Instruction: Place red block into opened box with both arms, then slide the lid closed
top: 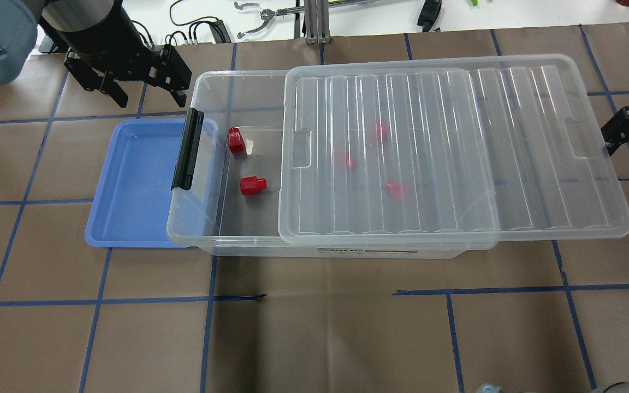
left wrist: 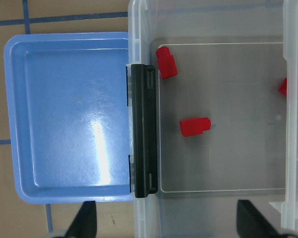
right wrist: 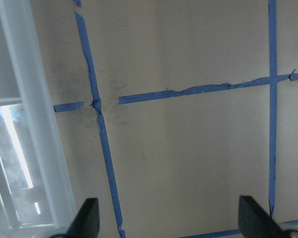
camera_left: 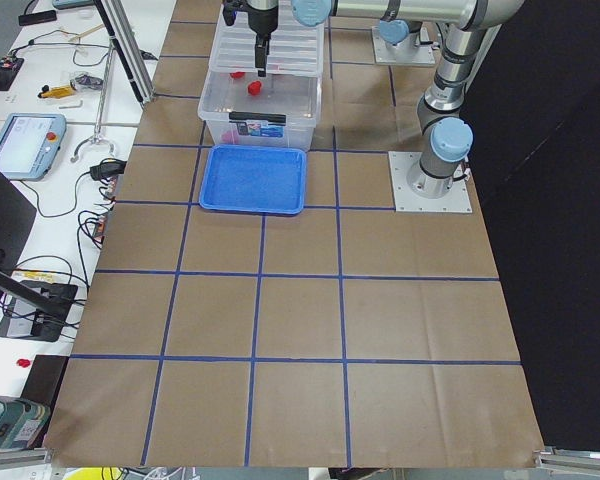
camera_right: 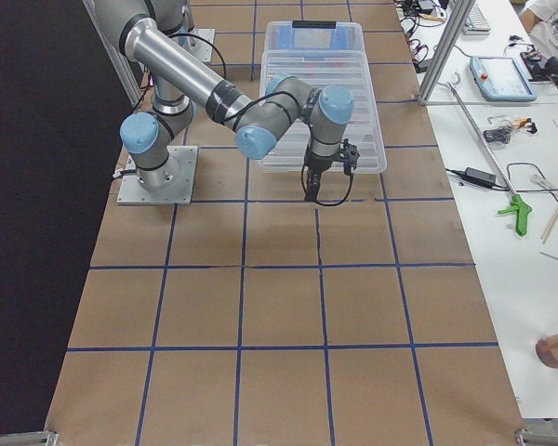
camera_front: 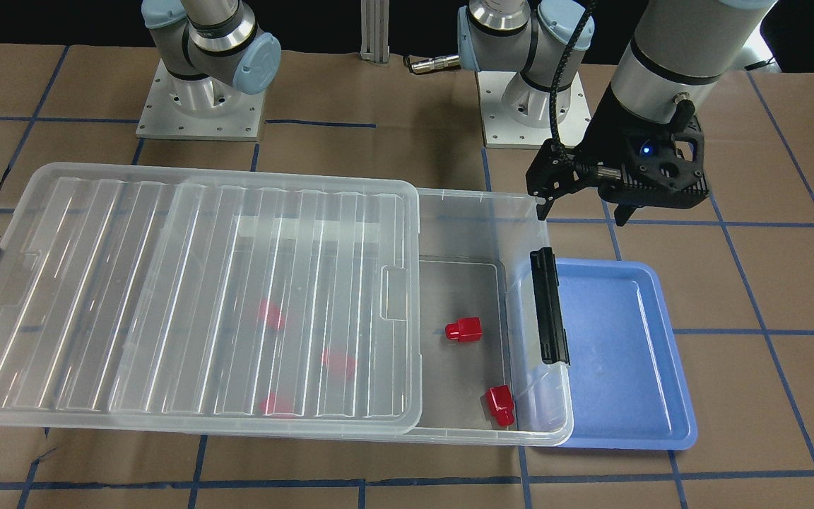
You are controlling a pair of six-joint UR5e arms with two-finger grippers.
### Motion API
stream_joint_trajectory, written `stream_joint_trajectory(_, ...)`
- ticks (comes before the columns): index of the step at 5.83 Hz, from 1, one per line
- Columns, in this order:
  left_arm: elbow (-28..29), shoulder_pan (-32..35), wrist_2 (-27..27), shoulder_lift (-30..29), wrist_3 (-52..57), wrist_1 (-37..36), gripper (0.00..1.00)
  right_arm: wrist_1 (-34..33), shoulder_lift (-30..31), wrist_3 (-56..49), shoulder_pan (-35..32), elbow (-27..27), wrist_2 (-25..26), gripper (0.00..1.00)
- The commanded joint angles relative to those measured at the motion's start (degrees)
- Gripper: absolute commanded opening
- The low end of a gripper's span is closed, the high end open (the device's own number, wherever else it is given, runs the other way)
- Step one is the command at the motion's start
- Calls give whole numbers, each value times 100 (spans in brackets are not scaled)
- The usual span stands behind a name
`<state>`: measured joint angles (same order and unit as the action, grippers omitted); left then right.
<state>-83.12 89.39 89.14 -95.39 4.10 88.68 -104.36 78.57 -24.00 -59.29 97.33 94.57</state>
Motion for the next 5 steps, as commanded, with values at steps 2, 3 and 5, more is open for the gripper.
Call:
stream_joint_trajectory(2,-2,0,-11,-15,-6,0,98,12,123,9,-293,207,-254,100)
stream_joint_trajectory(3,-2,0,-2,-15,3,0,98,3,202,9,-433,321,-281,100)
stream_joint_trajectory(5,-2,0,-2,-15,21,0,98,29,238,183,-688,357,-430,100)
